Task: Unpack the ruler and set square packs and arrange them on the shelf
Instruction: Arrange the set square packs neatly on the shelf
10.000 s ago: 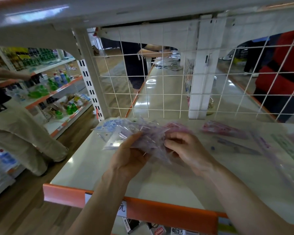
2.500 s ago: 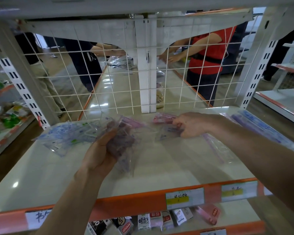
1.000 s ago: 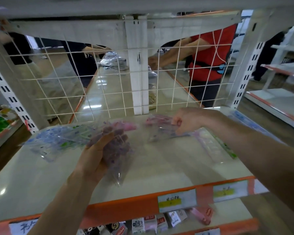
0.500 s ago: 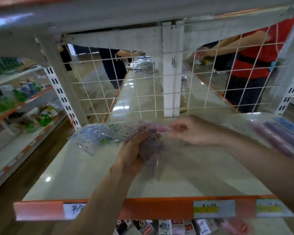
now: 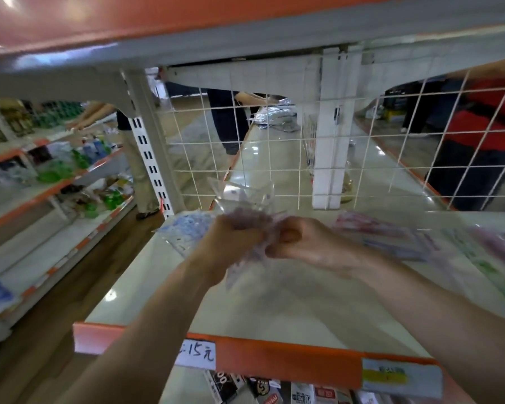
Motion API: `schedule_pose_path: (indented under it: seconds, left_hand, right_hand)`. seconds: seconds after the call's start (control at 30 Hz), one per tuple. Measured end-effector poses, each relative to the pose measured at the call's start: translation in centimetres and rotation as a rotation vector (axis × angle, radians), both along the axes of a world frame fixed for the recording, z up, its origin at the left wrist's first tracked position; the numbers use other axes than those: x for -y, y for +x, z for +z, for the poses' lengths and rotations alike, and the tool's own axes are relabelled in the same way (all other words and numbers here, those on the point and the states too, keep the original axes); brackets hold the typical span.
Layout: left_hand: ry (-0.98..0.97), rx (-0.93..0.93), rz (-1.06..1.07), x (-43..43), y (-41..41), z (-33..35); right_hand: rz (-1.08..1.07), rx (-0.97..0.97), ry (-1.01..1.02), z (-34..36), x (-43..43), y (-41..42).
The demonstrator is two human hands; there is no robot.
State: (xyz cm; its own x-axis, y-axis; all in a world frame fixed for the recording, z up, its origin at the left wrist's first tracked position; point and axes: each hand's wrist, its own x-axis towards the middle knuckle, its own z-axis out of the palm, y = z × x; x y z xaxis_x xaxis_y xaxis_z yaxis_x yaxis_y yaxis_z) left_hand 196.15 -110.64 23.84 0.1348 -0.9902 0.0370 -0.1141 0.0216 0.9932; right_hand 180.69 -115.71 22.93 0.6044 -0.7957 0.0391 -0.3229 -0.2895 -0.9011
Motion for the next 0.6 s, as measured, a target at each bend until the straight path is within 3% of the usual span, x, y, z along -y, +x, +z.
schedule_pose_path:
  seconds: [0.13,0.23,0.4,0.53,0.6]
  left_hand:
    - [0.083,0.155,-0.059,-0.5,0.6,-1.1]
    - [0.139,0.129,-0.040,-0.8,0.6,-2.8]
    - [0.175,-0.032,-0.071,-1.0,0.8,-3.2]
    - [0.357,-0.433,-0.277,-1.4,0.8,-2.9]
    - [0.416,-0.513,-0.410,-1.6,0.7,-3.0]
  right_hand:
    - [-0.012,0.154,0.114,-1.2,-0.6,0.4]
    - [-0.069,0.179,0.218,-2.0,-0.5,0.3]
    - [-0.082,0.216,0.321,-2.1,-0.2,0.2]
    - [-0.069,0.324,0.324,-1.5,0.0,0.4]
    - [-0.042,0.267,0.267,-0.9,0.2,0.2]
